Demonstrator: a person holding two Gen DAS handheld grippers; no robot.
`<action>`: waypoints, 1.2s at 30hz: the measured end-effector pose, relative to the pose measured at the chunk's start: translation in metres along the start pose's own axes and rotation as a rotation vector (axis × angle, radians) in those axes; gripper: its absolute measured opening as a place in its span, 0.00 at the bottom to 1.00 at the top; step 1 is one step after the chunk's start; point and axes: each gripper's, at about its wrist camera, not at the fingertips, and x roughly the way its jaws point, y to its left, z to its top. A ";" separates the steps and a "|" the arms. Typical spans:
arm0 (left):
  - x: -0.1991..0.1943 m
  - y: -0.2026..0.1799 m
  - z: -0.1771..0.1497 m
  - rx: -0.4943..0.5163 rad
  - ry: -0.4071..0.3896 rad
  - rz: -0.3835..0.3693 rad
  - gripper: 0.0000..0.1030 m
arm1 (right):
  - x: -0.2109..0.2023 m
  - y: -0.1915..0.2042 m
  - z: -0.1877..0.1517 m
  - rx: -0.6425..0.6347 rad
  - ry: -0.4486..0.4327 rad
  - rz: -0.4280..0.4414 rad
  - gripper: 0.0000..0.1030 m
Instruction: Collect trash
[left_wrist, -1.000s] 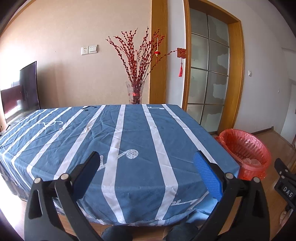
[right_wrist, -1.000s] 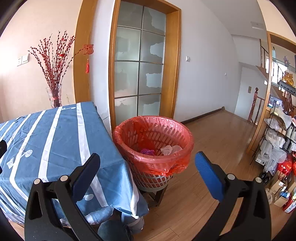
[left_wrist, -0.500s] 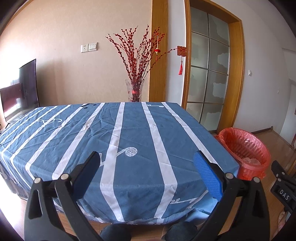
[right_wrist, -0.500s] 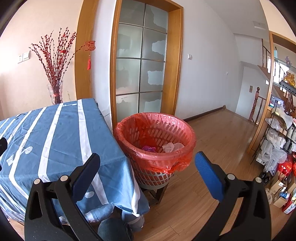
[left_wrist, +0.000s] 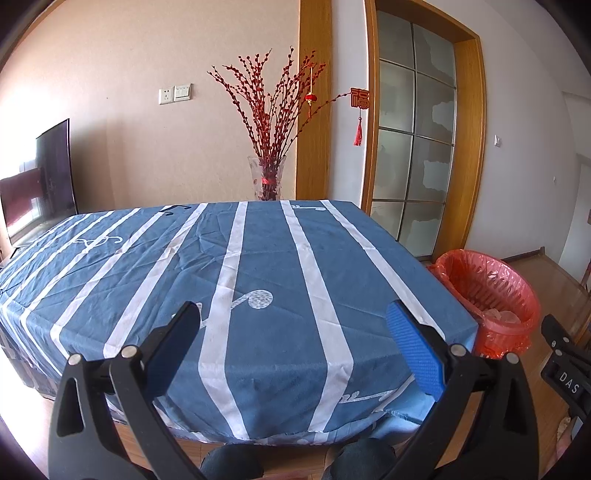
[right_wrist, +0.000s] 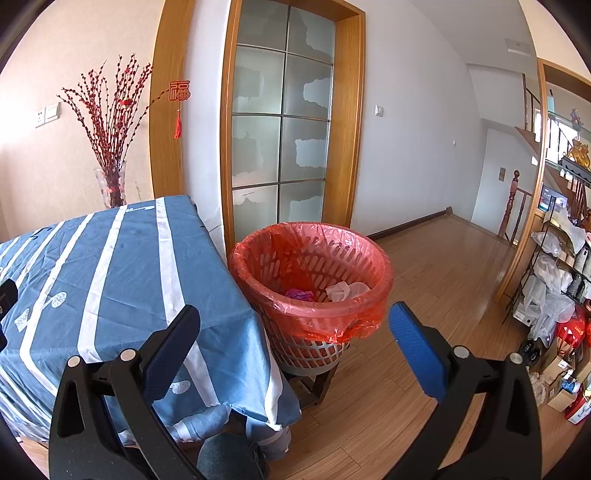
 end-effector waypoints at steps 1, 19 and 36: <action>0.000 0.000 -0.001 0.002 0.000 -0.001 0.96 | 0.000 0.000 0.000 0.000 0.001 0.001 0.98; 0.002 0.000 -0.001 0.005 -0.002 0.000 0.96 | 0.003 0.004 -0.001 0.000 0.013 0.009 0.98; 0.001 0.000 -0.001 0.005 -0.003 0.000 0.96 | 0.004 0.005 -0.002 0.005 0.022 0.011 0.98</action>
